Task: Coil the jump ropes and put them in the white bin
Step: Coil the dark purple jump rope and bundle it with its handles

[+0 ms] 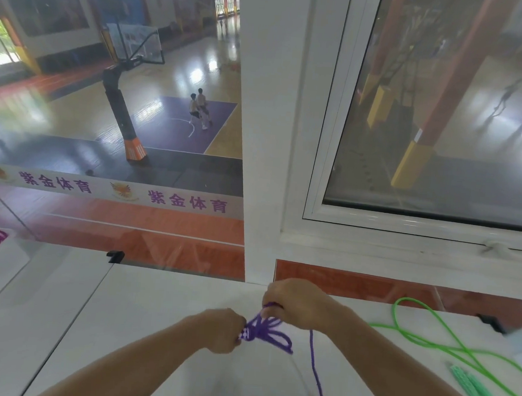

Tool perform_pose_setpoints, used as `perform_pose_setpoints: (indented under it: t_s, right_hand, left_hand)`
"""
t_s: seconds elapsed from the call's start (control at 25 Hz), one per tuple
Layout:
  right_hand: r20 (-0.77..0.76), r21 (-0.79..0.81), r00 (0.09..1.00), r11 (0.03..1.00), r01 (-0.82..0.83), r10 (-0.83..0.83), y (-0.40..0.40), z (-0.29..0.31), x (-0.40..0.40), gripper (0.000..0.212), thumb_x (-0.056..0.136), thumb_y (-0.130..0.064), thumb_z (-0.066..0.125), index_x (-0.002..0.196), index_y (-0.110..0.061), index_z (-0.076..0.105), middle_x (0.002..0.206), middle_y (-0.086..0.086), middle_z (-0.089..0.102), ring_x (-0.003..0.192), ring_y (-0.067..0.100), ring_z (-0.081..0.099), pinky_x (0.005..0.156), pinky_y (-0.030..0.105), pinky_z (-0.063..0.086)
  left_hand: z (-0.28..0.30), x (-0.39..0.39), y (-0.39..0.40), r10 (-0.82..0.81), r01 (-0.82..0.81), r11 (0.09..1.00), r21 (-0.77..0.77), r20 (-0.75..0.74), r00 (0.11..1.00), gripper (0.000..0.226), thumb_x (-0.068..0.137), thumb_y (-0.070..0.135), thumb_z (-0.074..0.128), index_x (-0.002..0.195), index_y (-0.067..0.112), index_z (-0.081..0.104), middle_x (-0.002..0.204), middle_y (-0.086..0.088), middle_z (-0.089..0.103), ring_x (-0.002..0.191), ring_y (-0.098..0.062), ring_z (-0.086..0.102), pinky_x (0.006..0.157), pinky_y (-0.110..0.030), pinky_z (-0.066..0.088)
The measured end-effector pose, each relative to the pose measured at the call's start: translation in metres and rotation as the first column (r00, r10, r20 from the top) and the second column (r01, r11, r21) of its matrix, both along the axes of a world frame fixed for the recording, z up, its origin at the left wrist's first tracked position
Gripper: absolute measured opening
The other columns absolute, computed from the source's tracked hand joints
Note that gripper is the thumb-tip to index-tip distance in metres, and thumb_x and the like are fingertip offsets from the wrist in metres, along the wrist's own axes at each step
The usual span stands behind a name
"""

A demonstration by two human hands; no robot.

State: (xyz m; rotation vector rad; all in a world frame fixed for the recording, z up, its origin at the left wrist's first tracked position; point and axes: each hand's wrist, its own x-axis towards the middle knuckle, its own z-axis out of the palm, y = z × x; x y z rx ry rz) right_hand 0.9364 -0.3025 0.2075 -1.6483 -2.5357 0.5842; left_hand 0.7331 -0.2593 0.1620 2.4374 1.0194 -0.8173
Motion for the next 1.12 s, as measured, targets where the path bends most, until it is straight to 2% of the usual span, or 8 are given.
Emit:
perform_pose_setpoints:
  t_s: [0.2, 0.32, 0.4, 0.48, 0.68, 0.88, 1.0, 1.12]
  right_hand:
    - [-0.384, -0.307, 0.892, 0.944, 0.119, -0.238, -0.002, 0.001, 0.021, 0.014, 0.093, -0.036, 0.067, 0.093, -0.025, 0.075, 0.078, -0.015, 0.068, 0.071, 0.0, 0.06, 0.069, 0.017, 0.046]
    - [-0.56, -0.459, 0.704, 0.871, 0.175, -0.436, -0.016, -0.02, 0.041, 0.014, 0.098, -0.022, 0.06, 0.098, -0.017, 0.074, 0.076, -0.009, 0.066, 0.065, 0.002, 0.057, 0.066, 0.02, 0.045]
    - [-0.629, -0.565, 0.526, 0.801, 0.197, -0.573, -0.024, -0.041, 0.04, 0.016, 0.095, -0.018, 0.056, 0.094, -0.016, 0.072, 0.077, 0.007, 0.056, 0.059, 0.009, 0.048, 0.061, 0.027, 0.041]
    - [-0.618, -0.626, 0.476, 0.758, 0.182, -0.625, -0.027, -0.054, 0.032, 0.016, 0.091, -0.022, 0.056, 0.091, -0.016, 0.071, 0.076, 0.008, 0.053, 0.058, 0.01, 0.042, 0.06, 0.028, 0.038]
    - [-0.681, -0.547, 0.569, 0.837, 0.021, -0.46, -0.027, -0.036, 0.02, 0.021, 0.097, -0.028, 0.064, 0.098, -0.01, 0.074, 0.077, -0.006, 0.066, 0.068, 0.005, 0.058, 0.066, 0.021, 0.047]
    - [-0.665, -0.64, 0.515, 0.768, -0.02, -0.541, -0.013, -0.038, -0.003, 0.014, 0.095, -0.029, 0.064, 0.086, -0.022, 0.07, 0.074, -0.008, 0.067, 0.066, 0.006, 0.06, 0.065, 0.018, 0.05]
    - [-0.667, -0.745, 0.14, 0.654, -0.133, -0.731, -0.024, -0.053, -0.013, 0.022, 0.096, -0.024, 0.059, 0.075, -0.017, 0.061, 0.061, -0.003, 0.05, 0.051, 0.009, 0.042, 0.049, 0.019, 0.037]
    - [-0.611, -0.746, 0.282, 0.657, 0.106, -0.739, -0.035, -0.059, -0.021, 0.033, 0.106, -0.028, 0.046, 0.078, -0.016, 0.06, 0.062, -0.001, 0.034, 0.051, 0.013, 0.024, 0.046, 0.022, 0.024]
  left_hand:
    - [0.039, 0.01, -0.021, -0.115, 0.154, 0.971, -0.183, 0.209, 0.971, 0.032, 0.101, 0.035, 0.054, 0.127, 0.016, 0.058, 0.104, -0.007, 0.067, 0.087, -0.024, 0.061, 0.079, -0.035, 0.048]
    - [0.061, -0.003, -0.013, 0.242, -0.074, 0.936, -0.345, 0.477, 0.845, 0.018, 0.098, 0.034, 0.06, 0.108, 0.019, 0.061, 0.087, -0.005, 0.067, 0.07, -0.015, 0.057, 0.069, -0.029, 0.048]
    - [0.063, -0.012, -0.001, 0.574, -0.186, 0.77, -0.611, 0.535, 0.62, 0.012, 0.098, 0.025, 0.062, 0.093, 0.015, 0.058, 0.071, -0.006, 0.058, 0.061, -0.014, 0.052, 0.068, -0.032, 0.048]
    - [0.061, -0.018, 0.006, 0.712, -0.145, 0.593, -0.792, 0.432, 0.554, 0.012, 0.098, 0.018, 0.063, 0.091, 0.01, 0.056, 0.067, -0.007, 0.053, 0.059, -0.015, 0.048, 0.068, -0.033, 0.046]
    - [0.062, -0.008, -0.002, 0.414, 0.053, 0.128, -0.99, 0.102, 0.905, 0.02, 0.099, 0.0, 0.046, 0.081, 0.01, 0.049, 0.061, 0.004, 0.051, 0.05, -0.006, 0.046, 0.056, -0.019, 0.042]
    - [0.063, 0.013, -0.011, 0.413, 0.144, -0.067, -0.987, 0.104, 0.905, 0.018, 0.094, 0.007, 0.06, 0.085, 0.01, 0.044, 0.06, 0.004, 0.042, 0.049, -0.004, 0.044, 0.054, -0.018, 0.038]
    - [0.069, 0.013, 0.004, 0.712, 0.076, 0.024, -0.997, 0.07, 0.699, 0.005, 0.098, 0.009, 0.059, 0.094, 0.01, 0.056, 0.064, 0.001, 0.041, 0.051, -0.006, 0.046, 0.06, -0.022, 0.042]
    - [0.064, 0.005, 0.026, 0.844, -0.244, 0.328, -0.913, 0.166, 0.51, 0.017, 0.094, 0.01, 0.063, 0.079, 0.014, 0.058, 0.065, -0.002, 0.05, 0.052, -0.011, 0.047, 0.061, -0.027, 0.046]
